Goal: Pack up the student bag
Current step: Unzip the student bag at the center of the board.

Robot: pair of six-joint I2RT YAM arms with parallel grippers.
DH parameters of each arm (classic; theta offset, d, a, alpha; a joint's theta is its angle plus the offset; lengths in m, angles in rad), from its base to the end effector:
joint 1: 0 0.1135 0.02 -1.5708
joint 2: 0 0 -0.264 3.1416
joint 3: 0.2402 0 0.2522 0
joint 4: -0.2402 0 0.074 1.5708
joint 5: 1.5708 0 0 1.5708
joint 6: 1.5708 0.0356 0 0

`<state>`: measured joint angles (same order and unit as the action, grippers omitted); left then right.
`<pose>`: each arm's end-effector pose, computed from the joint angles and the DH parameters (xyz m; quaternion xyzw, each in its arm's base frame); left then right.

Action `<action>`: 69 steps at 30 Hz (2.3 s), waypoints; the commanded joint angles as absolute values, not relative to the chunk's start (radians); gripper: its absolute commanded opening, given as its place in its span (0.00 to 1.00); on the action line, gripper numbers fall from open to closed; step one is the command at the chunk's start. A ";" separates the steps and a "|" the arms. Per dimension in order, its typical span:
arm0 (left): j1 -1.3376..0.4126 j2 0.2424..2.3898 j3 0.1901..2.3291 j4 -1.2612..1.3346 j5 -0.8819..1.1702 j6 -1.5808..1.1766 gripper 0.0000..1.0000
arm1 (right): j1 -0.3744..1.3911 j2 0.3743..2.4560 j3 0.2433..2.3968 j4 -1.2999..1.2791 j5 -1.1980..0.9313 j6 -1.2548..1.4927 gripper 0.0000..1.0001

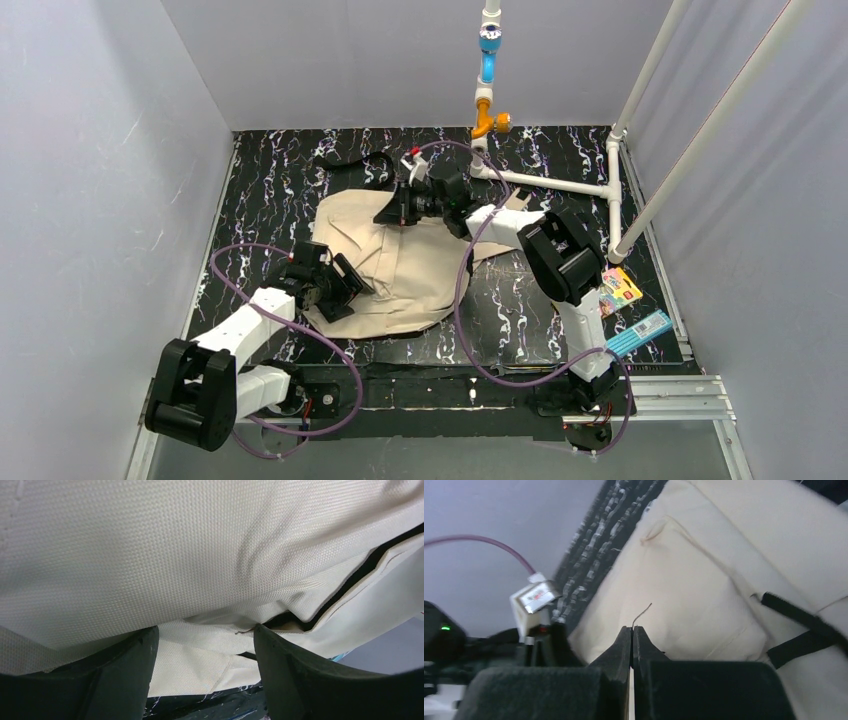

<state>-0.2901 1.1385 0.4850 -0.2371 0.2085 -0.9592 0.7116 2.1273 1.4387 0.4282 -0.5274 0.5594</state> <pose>0.1980 -0.0668 0.1673 -0.2751 0.8970 -0.2736 0.2117 0.3578 0.3322 0.2014 -0.2166 0.7512 0.5155 0.3507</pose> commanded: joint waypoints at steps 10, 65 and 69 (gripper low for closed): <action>-0.290 1.176 0.431 -0.143 0.105 -1.015 0.68 | 0.791 2.005 1.089 0.980 -0.655 1.179 0.01; -0.265 0.907 0.446 -0.175 0.358 -1.093 0.59 | 0.752 1.965 1.291 0.399 -0.595 0.676 0.01; -0.264 1.048 0.475 0.007 0.431 -1.156 0.57 | 0.752 1.958 1.300 0.400 -0.586 0.710 0.01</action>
<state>-0.2653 0.9421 0.4332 -0.1417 0.3103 -1.0721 0.7460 1.9675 1.2476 0.3878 -0.5621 0.6983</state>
